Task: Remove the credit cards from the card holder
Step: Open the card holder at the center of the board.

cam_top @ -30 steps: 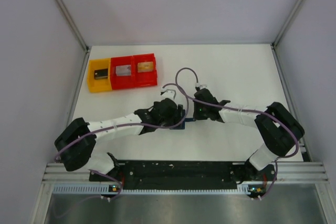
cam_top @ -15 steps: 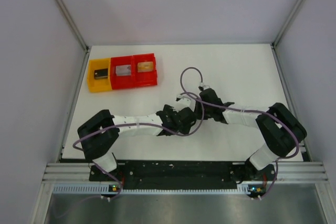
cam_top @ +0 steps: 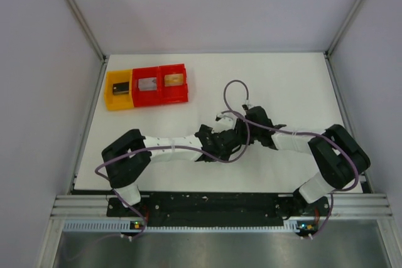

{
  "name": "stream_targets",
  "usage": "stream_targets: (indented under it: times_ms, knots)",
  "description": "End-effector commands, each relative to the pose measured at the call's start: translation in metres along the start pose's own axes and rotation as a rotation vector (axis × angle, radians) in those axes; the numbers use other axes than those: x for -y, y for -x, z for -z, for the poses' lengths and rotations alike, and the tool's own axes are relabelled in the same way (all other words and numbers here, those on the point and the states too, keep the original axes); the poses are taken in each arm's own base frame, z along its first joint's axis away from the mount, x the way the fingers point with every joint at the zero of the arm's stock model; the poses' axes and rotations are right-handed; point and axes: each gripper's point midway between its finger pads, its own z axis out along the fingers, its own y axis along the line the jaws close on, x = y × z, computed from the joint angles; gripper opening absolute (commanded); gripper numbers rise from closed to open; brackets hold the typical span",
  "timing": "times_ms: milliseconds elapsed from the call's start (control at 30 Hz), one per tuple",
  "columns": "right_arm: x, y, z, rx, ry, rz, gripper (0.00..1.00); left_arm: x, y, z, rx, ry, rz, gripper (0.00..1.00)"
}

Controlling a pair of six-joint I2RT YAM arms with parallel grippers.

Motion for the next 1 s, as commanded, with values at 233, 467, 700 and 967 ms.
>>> stream_targets:
  times_ms: [233,467,700,967]
  knots:
    - [-0.010,-0.016,0.008,-0.072,0.193,-0.141,0.27,-0.001,0.008,-0.001,0.014,0.047,0.028,0.92]
    - [-0.012,-0.025,0.008,-0.103,0.217,-0.166,0.26,0.000,0.010,0.000,0.018,0.050,0.035,0.91]
    - [-0.027,-0.023,0.012,-0.108,0.299,-0.193,0.32,0.000,0.009,-0.003,0.010,0.062,0.028,0.85]
    - [-0.032,-0.024,0.012,-0.124,0.323,-0.205,0.39,-0.002,0.009,-0.002,0.015,0.073,0.027,0.78]
